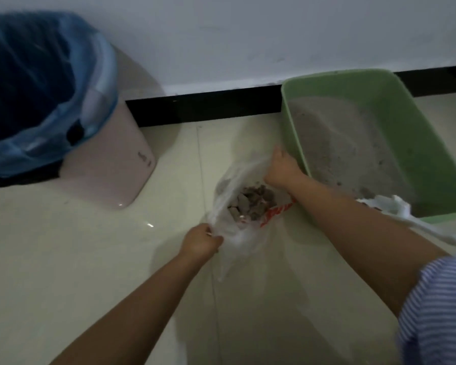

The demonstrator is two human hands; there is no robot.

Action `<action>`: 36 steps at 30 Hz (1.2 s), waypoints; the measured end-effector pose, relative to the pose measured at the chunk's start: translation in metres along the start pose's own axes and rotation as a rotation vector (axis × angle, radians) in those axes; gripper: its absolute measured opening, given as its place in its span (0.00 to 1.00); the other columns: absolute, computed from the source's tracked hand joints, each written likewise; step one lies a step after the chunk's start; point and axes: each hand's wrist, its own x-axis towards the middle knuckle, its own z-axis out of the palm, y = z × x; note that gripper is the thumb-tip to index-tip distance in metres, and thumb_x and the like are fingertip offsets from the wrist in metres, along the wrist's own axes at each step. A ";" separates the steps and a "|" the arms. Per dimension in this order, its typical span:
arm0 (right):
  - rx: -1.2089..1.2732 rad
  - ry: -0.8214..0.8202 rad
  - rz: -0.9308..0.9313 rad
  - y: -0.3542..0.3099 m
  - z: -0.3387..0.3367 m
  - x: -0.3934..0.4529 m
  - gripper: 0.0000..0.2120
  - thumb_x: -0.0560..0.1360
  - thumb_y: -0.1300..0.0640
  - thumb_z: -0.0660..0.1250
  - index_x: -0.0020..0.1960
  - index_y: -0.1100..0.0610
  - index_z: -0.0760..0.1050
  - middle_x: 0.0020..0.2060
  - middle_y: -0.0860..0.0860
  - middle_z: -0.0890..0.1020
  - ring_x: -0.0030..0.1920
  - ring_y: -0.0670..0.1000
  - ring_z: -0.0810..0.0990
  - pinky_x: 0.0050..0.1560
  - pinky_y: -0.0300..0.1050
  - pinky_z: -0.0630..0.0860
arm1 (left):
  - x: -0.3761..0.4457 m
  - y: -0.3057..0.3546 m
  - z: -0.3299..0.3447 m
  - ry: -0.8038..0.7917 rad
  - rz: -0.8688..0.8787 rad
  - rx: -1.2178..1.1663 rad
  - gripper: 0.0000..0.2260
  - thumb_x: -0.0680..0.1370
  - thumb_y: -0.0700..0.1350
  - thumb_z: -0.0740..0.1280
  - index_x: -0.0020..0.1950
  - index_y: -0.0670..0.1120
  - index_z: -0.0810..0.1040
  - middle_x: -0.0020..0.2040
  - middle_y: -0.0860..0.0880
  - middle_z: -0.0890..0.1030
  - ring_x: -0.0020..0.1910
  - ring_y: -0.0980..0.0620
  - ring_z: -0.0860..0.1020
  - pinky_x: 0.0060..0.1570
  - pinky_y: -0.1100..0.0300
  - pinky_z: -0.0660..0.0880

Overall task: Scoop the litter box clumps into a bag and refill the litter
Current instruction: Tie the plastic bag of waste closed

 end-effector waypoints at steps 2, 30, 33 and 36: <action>-0.051 -0.042 0.005 -0.006 0.007 0.009 0.23 0.77 0.61 0.60 0.69 0.68 0.63 0.65 0.64 0.71 0.66 0.60 0.71 0.63 0.47 0.69 | -0.001 0.001 -0.004 -0.042 -0.021 -0.233 0.06 0.77 0.38 0.61 0.42 0.42 0.76 0.44 0.42 0.78 0.44 0.46 0.76 0.43 0.58 0.72; 0.370 0.618 -0.569 0.015 -0.119 -0.043 0.16 0.70 0.73 0.60 0.54 0.63 0.79 0.32 0.47 0.72 0.30 0.40 0.65 0.33 0.19 0.64 | -0.018 0.121 -0.098 0.872 0.754 -0.242 0.12 0.75 0.31 0.62 0.56 0.39 0.77 0.43 0.49 0.78 0.37 0.65 0.72 0.40 0.78 0.68; 0.313 0.977 -0.871 0.010 -0.124 -0.043 0.17 0.63 0.77 0.59 0.47 0.70 0.80 0.34 0.56 0.78 0.35 0.46 0.69 0.42 0.19 0.65 | -0.032 0.137 -0.108 1.024 0.858 -0.304 0.10 0.74 0.35 0.61 0.52 0.43 0.76 0.45 0.51 0.75 0.41 0.66 0.73 0.43 0.79 0.69; 0.540 1.090 -0.798 0.004 -0.129 -0.040 0.11 0.70 0.73 0.61 0.48 0.67 0.79 0.40 0.57 0.78 0.41 0.46 0.72 0.44 0.23 0.66 | -0.035 0.163 -0.114 0.696 0.617 -0.708 0.11 0.81 0.43 0.56 0.39 0.47 0.72 0.31 0.54 0.75 0.32 0.61 0.73 0.37 0.66 0.72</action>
